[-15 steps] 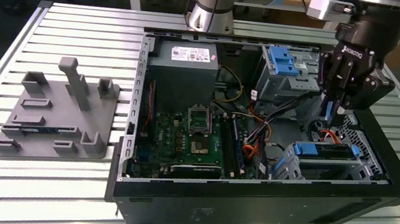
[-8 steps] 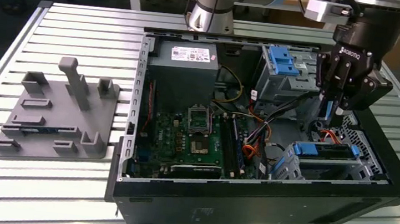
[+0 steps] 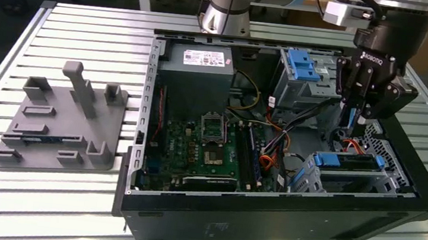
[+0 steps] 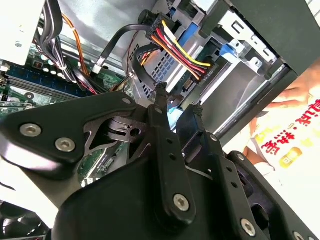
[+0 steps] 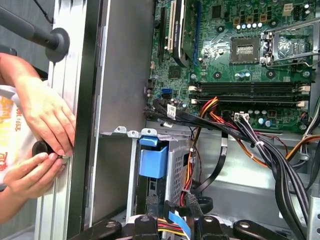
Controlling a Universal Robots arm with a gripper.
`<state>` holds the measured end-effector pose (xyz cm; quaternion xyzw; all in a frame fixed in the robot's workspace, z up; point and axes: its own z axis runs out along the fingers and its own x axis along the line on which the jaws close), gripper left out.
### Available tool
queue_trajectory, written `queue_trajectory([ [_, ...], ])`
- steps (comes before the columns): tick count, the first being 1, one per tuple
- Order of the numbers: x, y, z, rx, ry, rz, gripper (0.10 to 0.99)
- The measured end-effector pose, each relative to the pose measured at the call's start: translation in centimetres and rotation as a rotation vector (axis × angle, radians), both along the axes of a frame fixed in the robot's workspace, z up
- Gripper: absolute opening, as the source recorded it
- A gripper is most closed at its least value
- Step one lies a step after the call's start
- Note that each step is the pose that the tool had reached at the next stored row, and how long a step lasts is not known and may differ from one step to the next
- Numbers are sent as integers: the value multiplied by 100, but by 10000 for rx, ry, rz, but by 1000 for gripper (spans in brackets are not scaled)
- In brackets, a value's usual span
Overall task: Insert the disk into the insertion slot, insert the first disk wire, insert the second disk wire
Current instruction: 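Insert the second disk wire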
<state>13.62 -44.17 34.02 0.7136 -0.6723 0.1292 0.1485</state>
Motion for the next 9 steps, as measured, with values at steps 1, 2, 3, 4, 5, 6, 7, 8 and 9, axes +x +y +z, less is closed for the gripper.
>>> queue_trajectory([
  [1,-2,3,0,-35,0,1,357],
  [2,-3,8,0,-66,-1,1,357],
  [3,-4,11,0,-86,-1,2,357],
  [4,-5,13,0,-117,-1,2,357],
  [5,-6,14,-2,-139,-6,1,357],
  [6,-7,16,-3,-152,-25,1,357],
  [7,-8,18,-5,-161,-51,0,357],
  [8,-8,21,-6,-163,-78,0,357],
  [9,-8,24,-7,-163,-110,-1,357],
])
